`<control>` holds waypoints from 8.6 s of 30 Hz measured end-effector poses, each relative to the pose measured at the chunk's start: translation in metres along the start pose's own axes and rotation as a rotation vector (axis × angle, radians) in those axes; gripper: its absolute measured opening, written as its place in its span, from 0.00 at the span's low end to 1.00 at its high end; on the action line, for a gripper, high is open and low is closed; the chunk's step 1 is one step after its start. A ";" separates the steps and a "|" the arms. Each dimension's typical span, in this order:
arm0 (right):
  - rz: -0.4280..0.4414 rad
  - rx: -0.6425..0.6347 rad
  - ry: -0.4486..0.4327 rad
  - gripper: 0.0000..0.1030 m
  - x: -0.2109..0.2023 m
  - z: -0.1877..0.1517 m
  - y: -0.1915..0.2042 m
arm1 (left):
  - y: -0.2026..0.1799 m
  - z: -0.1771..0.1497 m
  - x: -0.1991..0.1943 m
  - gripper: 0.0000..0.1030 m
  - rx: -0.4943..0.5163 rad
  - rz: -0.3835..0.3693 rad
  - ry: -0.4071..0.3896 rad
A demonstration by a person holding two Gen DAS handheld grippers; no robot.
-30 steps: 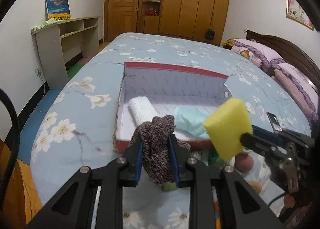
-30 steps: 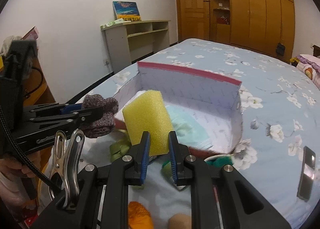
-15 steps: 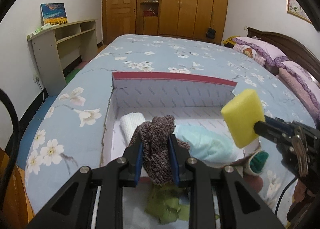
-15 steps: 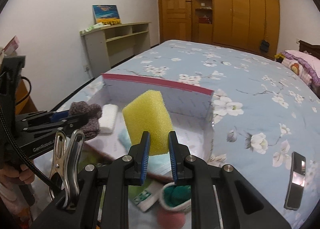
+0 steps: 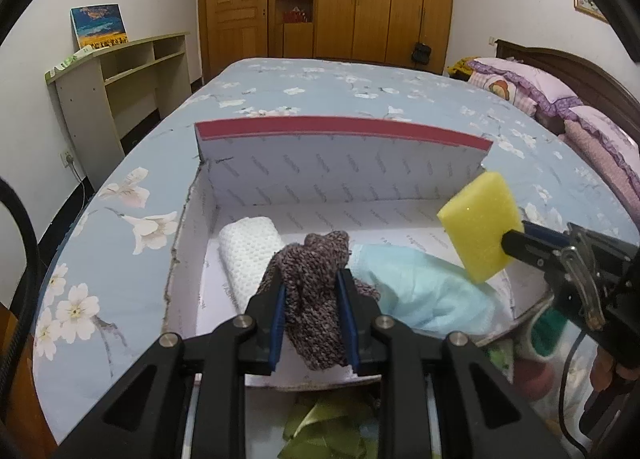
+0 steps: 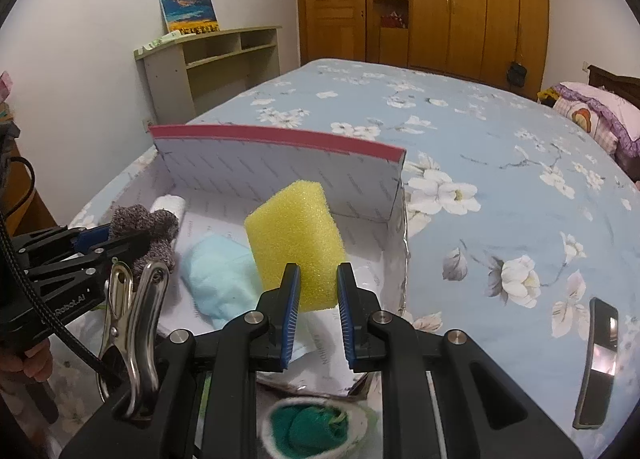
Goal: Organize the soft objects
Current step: 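Place the grey sock and yellow sponge into the box with both tools and release, then grasp the green ribbon with the left tool while the right tool grasps the pink ball, then carry the green ribbon and pink ball into the box with both tools and release, then move both tools back out of the box toward the remaining items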
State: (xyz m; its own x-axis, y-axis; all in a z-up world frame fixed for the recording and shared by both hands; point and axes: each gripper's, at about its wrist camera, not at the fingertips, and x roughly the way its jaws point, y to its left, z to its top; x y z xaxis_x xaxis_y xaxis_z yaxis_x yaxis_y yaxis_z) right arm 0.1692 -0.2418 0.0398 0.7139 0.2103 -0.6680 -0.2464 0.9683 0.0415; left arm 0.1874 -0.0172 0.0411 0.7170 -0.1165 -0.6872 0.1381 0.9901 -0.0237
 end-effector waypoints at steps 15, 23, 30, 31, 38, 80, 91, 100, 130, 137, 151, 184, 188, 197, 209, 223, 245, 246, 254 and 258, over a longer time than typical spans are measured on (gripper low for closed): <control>0.005 0.034 0.021 0.21 0.018 -0.006 -0.009 | -0.006 -0.006 0.017 0.39 0.026 0.033 0.011; -0.024 0.019 -0.006 0.34 0.008 -0.006 -0.006 | -0.001 -0.007 0.005 0.43 0.012 0.035 0.018; -0.022 0.021 -0.049 0.36 -0.015 -0.004 -0.001 | 0.004 -0.006 -0.020 0.50 0.000 0.028 -0.008; -0.021 0.022 -0.057 0.37 -0.020 -0.003 0.001 | 0.004 -0.006 -0.023 0.50 -0.002 0.026 -0.012; 0.009 0.041 -0.075 0.41 -0.047 -0.008 0.005 | 0.007 -0.014 -0.052 0.50 0.008 0.026 -0.022; 0.008 0.060 0.093 0.41 -0.061 -0.116 0.010 | -0.007 -0.102 -0.033 0.50 -0.015 -0.037 0.095; 0.023 0.109 0.110 0.41 -0.045 -0.122 0.005 | 0.000 -0.108 -0.020 0.61 -0.063 -0.071 0.124; 0.050 0.169 0.115 0.41 -0.039 -0.126 -0.002 | -0.017 -0.111 -0.016 0.81 0.020 -0.073 0.136; 0.080 0.074 0.009 0.27 -0.086 -0.119 0.026 | 0.009 -0.093 -0.088 0.18 -0.065 -0.020 0.008; 0.101 0.053 -0.019 0.27 -0.101 -0.113 0.036 | 0.007 -0.086 -0.115 0.17 -0.050 -0.039 -0.046; 0.107 0.025 -0.057 0.27 -0.106 -0.070 0.043 | 0.000 -0.038 -0.123 0.18 0.022 -0.030 -0.118; 0.063 0.047 -0.004 0.27 0.020 0.013 0.038 | 0.013 0.026 0.018 0.18 -0.025 0.000 -0.017; 0.052 0.047 0.022 0.27 0.037 0.012 0.037 | 0.015 0.022 0.042 0.18 -0.027 0.002 0.018; 0.041 0.081 0.082 0.28 0.064 0.010 0.030 | 0.016 0.015 0.060 0.25 -0.006 -0.007 0.020; 0.028 0.082 0.065 0.40 0.053 0.015 0.037 | 0.016 0.020 0.040 0.45 -0.006 -0.015 0.014; 0.070 0.083 0.001 0.41 -0.004 0.014 0.038 | -0.001 0.019 -0.024 0.51 0.029 -0.041 -0.033; 0.078 0.081 0.001 0.41 -0.064 -0.020 0.039 | -0.003 -0.018 -0.071 0.51 -0.010 -0.068 -0.005; 0.077 0.078 0.005 0.41 -0.064 -0.022 0.039 | -0.004 -0.021 -0.072 0.51 -0.009 -0.070 -0.004; 0.063 0.061 0.032 0.41 -0.073 -0.041 0.031 | -0.013 -0.041 -0.071 0.51 -0.016 -0.095 0.036; 0.054 0.062 0.048 0.41 -0.075 -0.056 0.023 | -0.017 -0.050 -0.066 0.51 -0.020 -0.105 0.053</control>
State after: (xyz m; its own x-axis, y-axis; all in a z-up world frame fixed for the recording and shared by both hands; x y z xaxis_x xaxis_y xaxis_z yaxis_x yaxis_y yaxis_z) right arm 0.0739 -0.2429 0.0492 0.6683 0.2572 -0.6980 -0.2419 0.9625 0.1230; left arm 0.1033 -0.0229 0.0501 0.6623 -0.2156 -0.7175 0.1967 0.9741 -0.1112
